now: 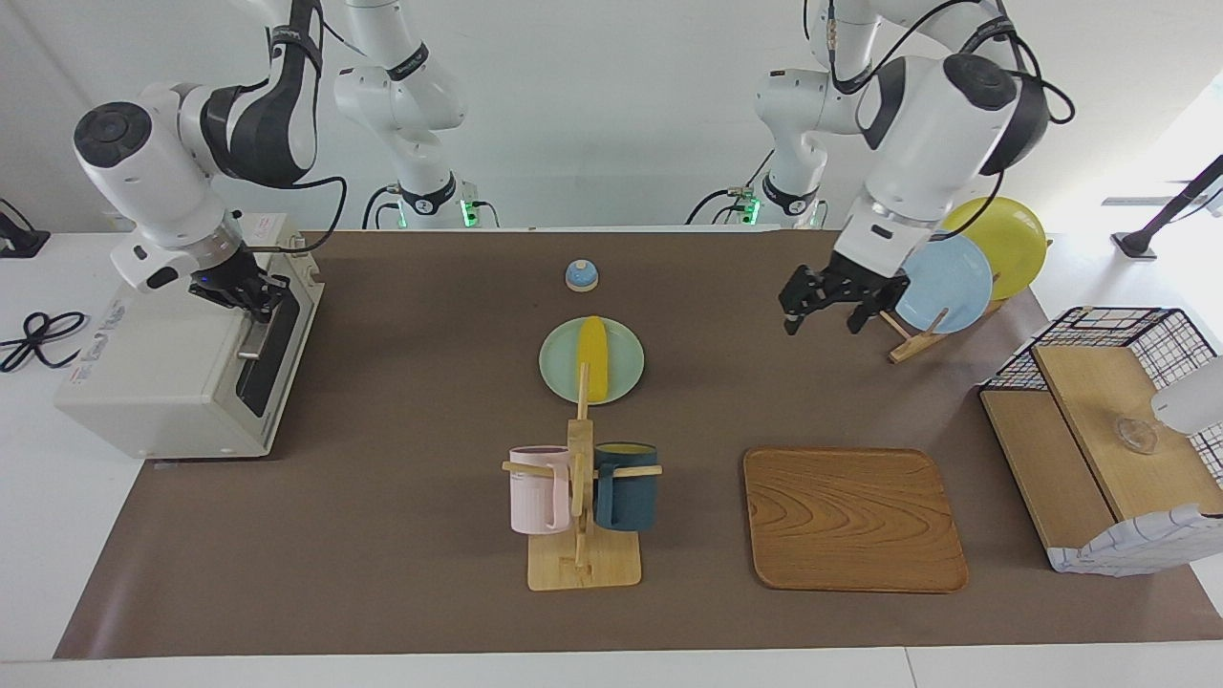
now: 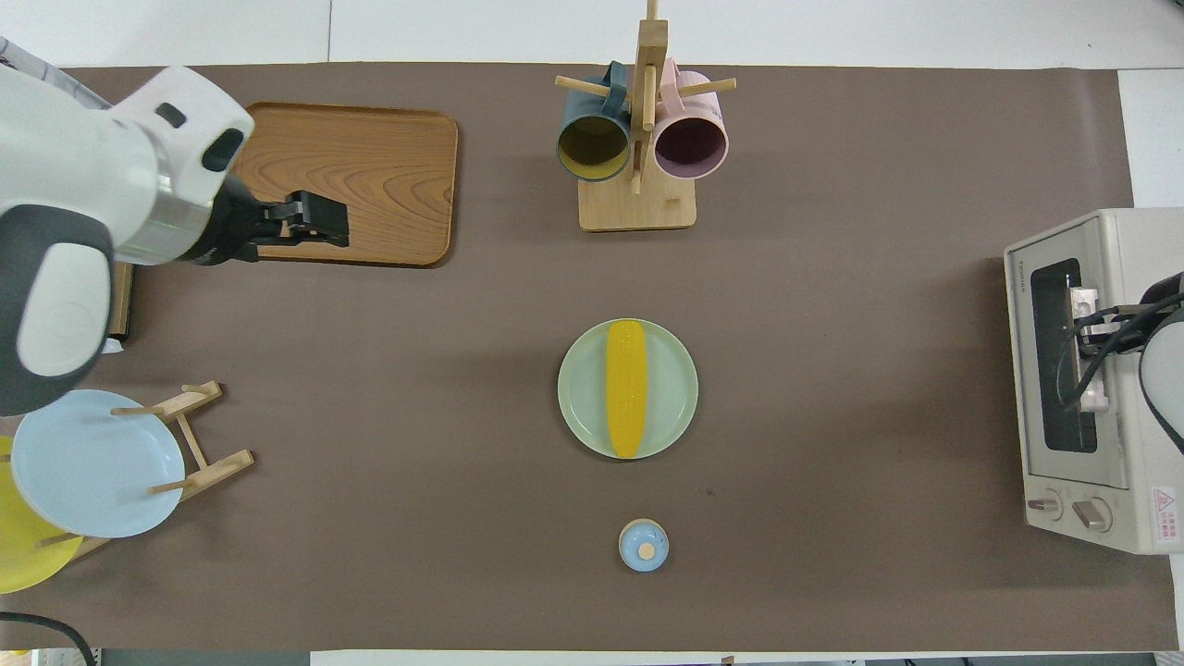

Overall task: Put corn in oven
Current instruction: 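Release the corn onto the plate and withdraw the left gripper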

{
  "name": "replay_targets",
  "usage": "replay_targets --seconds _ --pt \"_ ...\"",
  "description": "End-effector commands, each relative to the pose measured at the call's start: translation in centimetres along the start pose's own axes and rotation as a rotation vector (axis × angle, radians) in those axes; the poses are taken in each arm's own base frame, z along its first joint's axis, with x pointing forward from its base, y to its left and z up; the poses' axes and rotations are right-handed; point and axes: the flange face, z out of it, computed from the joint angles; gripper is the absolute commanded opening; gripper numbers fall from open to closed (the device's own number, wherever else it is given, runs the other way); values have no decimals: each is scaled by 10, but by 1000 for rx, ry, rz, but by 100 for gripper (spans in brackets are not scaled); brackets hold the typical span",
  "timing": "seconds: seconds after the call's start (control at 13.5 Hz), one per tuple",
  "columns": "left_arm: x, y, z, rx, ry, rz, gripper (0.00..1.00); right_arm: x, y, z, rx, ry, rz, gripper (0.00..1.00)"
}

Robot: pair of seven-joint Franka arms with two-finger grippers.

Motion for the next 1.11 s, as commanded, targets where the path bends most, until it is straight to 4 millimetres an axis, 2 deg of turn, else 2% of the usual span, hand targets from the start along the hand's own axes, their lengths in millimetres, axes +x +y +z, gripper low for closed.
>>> replay_targets --seconds 0.0,0.15,0.3,0.44,0.59,0.81,0.89,1.04 --pt "-3 -42 -21 48 -15 10 100 -3 -13 25 3 -12 -6 0" --pt "-10 -59 -31 91 -43 60 100 1 -32 22 -1 -3 -12 0" --pt "-19 -67 -39 112 -75 58 100 3 -37 25 21 1 3 0" --pt "-32 -78 -48 124 -117 41 100 7 -53 34 32 13 -16 0" --pt "-38 -89 -49 127 -147 39 100 9 -58 47 32 31 -22 0" --pt "-29 -98 -45 120 -99 56 100 21 -77 68 29 59 -22 0" --pt "-24 -106 -43 120 -89 45 100 26 -96 77 26 68 -23 0" --pt "-19 -109 -37 119 -86 47 100 28 -106 91 27 97 -28 0"
